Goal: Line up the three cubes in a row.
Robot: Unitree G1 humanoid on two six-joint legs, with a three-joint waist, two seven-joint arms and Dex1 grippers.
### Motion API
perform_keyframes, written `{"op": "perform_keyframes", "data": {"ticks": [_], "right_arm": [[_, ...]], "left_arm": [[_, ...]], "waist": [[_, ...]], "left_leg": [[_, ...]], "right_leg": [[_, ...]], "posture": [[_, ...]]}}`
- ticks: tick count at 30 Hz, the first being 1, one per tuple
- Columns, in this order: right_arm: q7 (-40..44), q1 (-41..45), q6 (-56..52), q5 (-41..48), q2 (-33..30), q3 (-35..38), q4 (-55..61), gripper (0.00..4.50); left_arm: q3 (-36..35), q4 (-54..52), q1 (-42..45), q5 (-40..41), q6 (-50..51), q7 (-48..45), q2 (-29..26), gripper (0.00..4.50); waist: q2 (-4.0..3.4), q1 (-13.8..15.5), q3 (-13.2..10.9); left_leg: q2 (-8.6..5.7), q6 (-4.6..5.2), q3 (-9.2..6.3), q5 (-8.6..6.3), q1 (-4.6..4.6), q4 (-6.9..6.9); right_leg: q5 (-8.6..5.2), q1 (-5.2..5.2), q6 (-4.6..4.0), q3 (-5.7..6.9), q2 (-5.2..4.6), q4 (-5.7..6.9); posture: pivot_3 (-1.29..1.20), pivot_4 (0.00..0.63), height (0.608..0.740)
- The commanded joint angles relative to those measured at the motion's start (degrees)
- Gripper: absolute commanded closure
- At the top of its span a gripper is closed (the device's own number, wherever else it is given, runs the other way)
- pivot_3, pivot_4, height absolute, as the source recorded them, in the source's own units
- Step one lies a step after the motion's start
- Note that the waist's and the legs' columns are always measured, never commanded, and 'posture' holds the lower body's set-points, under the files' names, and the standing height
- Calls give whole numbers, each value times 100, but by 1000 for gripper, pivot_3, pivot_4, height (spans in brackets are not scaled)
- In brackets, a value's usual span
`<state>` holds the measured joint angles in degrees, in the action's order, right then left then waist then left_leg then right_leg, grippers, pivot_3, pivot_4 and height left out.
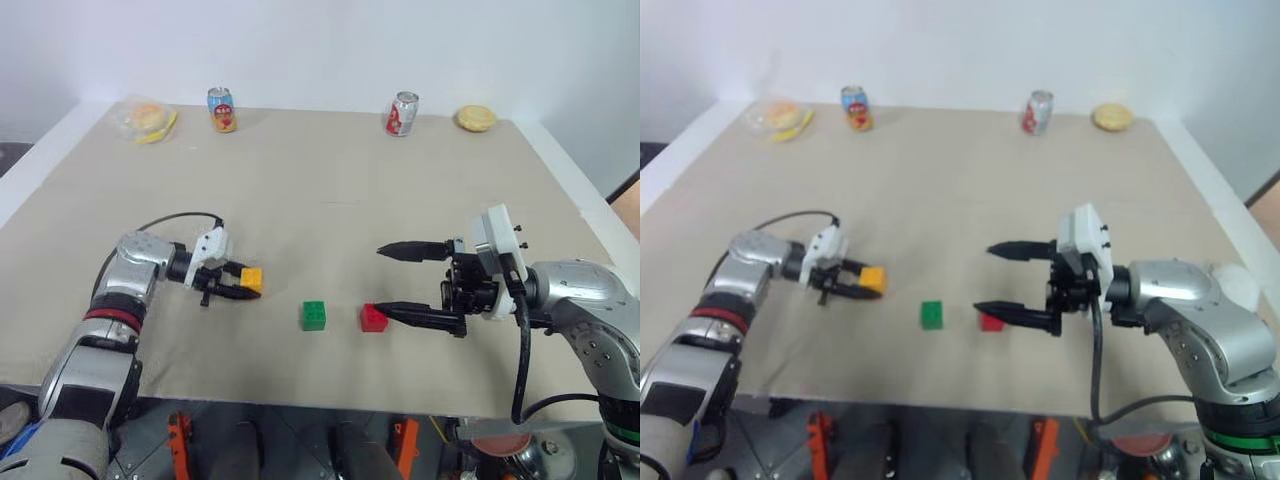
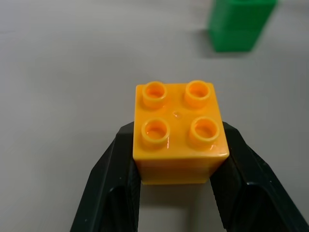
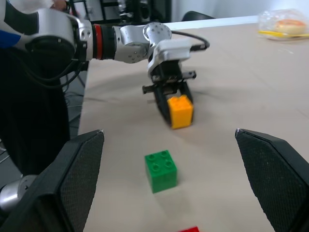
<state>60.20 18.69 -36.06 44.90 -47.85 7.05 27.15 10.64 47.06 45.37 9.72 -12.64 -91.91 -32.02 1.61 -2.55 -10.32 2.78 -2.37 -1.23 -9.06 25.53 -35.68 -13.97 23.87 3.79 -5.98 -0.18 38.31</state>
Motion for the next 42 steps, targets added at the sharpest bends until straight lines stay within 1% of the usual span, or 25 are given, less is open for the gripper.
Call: {"op": "perform_keyframes", "data": {"ticks": [1,2,4,7,25,33,39,42], "right_arm": [[7,122,83,37,22,10,138,0],[-3,139,82,36,30,-2,134,0],[-13,156,79,38,36,-12,130,0],[-29,140,64,55,32,-3,160,0],[-97,-11,-10,90,-25,88,247,0],[-73,-3,9,61,-20,71,194,0],[-59,22,19,40,-2,28,164,0],[-60,42,20,24,14,-5,153,0]], "left_arm": [[142,-1264,-429,228,508,-54,-26,3140],[155,-1500,-541,228,639,-55,-23,3140],[194,-1829,-698,217,769,-53,-32,3140],[235,-2035,-804,169,826,-46,-74,3140],[303,-1989,-884,-47,1040,198,-60,3140],[183,-2186,-1006,203,1201,-36,-334,3140],[305,-2245,-1067,593,1210,-59,-727,3140],[313,-2164,-1047,597,1142,-59,-767,3140]], "waist": [[0,-2,0],[0,-2,0],[0,-7,0],[0,-8,0],[0,-8,1],[0,-26,0],[-1,-18,0],[-1,-17,0]], "left_leg": [[0,0,3,0,-1,-4],[-1,-1,6,0,-1,-11],[0,0,6,1,-1,-16],[1,8,7,6,-4,-16],[3,17,8,12,-14,-17],[6,18,12,13,-34,-13],[10,18,13,13,-36,5],[9,17,15,13,-33,4]], "right_leg": [[1,-2,0,-3,-2,0],[-7,-2,-16,-4,-3,0],[-4,-3,-20,-4,-2,-1],[2,-2,-26,-4,1,0],[12,-8,-28,-4,2,0],[13,-20,-31,-6,3,-1],[5,-15,-41,-5,6,0],[3,-15,-40,-6,3,-2]], "posture": [[0,150,736],[0,150,736],[0,150,736],[0,150,736],[0,150,736],[0,150,736],[0,150,736],[0,150,736]]}}
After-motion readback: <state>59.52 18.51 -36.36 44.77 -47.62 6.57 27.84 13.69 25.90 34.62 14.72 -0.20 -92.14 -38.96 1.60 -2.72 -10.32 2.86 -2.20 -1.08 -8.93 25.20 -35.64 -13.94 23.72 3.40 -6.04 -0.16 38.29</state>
